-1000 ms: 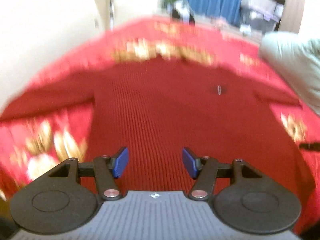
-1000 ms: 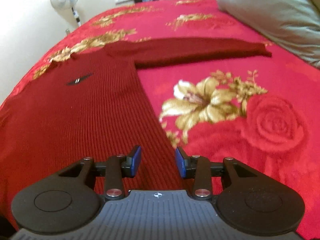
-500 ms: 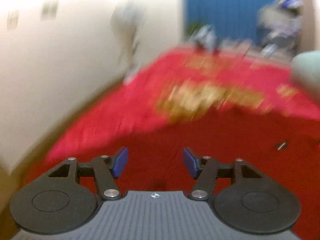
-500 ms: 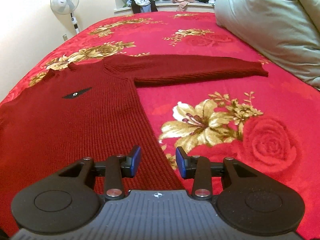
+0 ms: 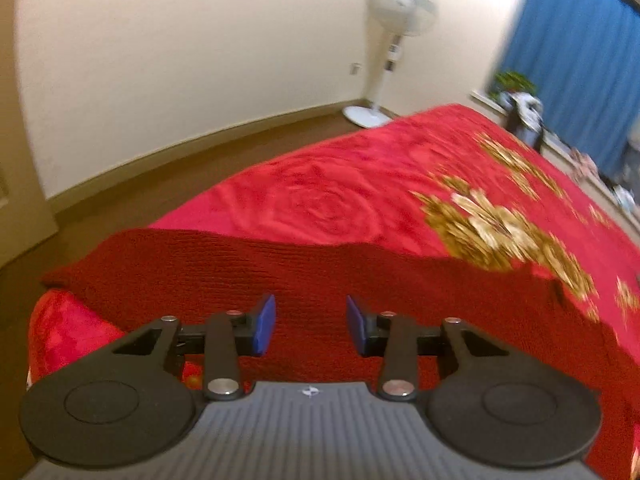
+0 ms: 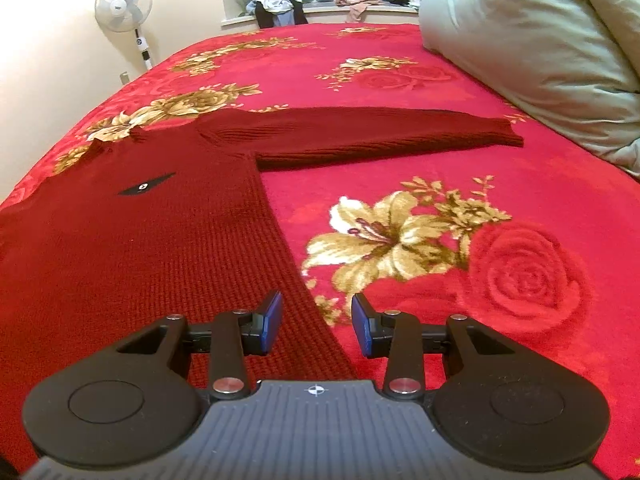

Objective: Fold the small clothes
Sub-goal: 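Grasp a sleeve with the left gripper and fold it across the sweater body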

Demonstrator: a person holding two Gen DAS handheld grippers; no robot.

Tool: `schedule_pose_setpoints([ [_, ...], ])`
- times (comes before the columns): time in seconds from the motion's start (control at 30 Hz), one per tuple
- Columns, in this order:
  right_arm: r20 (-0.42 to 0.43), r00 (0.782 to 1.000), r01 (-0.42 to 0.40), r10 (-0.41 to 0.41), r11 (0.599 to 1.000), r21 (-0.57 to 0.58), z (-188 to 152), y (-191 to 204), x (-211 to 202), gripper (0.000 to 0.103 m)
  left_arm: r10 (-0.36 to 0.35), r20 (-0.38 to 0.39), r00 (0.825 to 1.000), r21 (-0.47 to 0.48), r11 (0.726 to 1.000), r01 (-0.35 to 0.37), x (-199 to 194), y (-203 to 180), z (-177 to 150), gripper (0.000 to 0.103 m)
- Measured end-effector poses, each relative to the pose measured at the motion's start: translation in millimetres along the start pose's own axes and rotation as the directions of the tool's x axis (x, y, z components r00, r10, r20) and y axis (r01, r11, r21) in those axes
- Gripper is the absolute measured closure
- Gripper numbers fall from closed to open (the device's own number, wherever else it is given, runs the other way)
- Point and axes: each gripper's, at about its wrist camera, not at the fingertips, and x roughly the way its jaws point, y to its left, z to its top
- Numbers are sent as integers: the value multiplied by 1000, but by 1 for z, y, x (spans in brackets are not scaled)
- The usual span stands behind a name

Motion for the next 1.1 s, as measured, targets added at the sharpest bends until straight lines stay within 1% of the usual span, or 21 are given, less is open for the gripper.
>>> schedule_pose_setpoints([
  [0.1,-5,1000,-28,28,1000,11,1,4,3,63,11,-29,1000,-122,992,-15,7,38,8,60],
  [0.2,-13,998,-53,53,999,9,2,10,7,63,4,-85,996,-276,961,-28,19,80,10,58],
  [0.27,-20,998,-63,63,998,1,3,15,9,63,2,-127,992,-384,922,-51,28,108,8,57],
  [0.3,-23,998,-66,66,998,-2,3,18,11,63,0,-150,989,-442,894,-67,33,123,5,57],
  [0.37,-36,997,-71,70,997,-10,3,23,15,63,-5,-188,982,-523,847,-96,41,145,0,56],
  [0.4,-43,997,-72,71,997,-15,3,25,17,63,-6,-201,980,-550,828,-108,44,153,-3,56],
  [0.47,-71,995,-67,64,997,-35,2,30,23,63,-10,-214,977,-595,794,-122,48,168,-5,56],
  [0.53,-117,992,-48,40,997,-65,-2,34,32,63,-8,-197,980,-617,778,-118,49,177,-4,56],
  [0.6,-153,988,-30,17,996,-85,-6,35,39,63,9,-187,982,-617,777,-124,49,180,-3,56],
  [0.67,-157,987,-32,17,995,-93,-8,37,40,63,26,-182,983,-616,776,-135,50,183,-2,59],
  [0.73,-158,987,-34,19,995,-97,-8,38,39,63,44,-187,981,-605,782,-151,49,182,-1,59],
  [0.8,-159,987,-37,22,995,-91,-9,37,40,63,83,-201,976,-573,798,-186,48,178,0,69],
  [0.83,-159,987,-37,22,995,-91,-9,37,40,63,112,-211,971,-551,807,-213,54,171,3,80],
  [0.87,-159,987,-37,21,995,-93,-9,37,40,63,136,-211,968,-542,808,-231,53,169,4,87],
  [0.9,-158,987,-37,21,995,-96,-9,38,40,63,154,-202,967,-543,804,-241,51,168,5,91],
  [0.93,-158,987,-36,20,995,-98,-9,38,40,63,176,-192,966,-533,807,-253,51,162,7,93],
  [1.0,-156,988,-35,19,994,-104,-8,39,41,63,253,-151,955,-455,840,-295,43,140,16,94],
  [1.03,-153,988,-36,19,993,-109,-8,39,41,63,307,-98,947,-374,870,-321,34,120,23,94],
  [1.07,-151,988,-38,20,993,-115,-8,39,41,63,343,-22,939,-283,899,-335,25,95,28,95],
  [1.1,-148,989,-39,21,992,-120,-8,39,42,63,354,58,934,-202,920,-336,15,71,32,95],
])
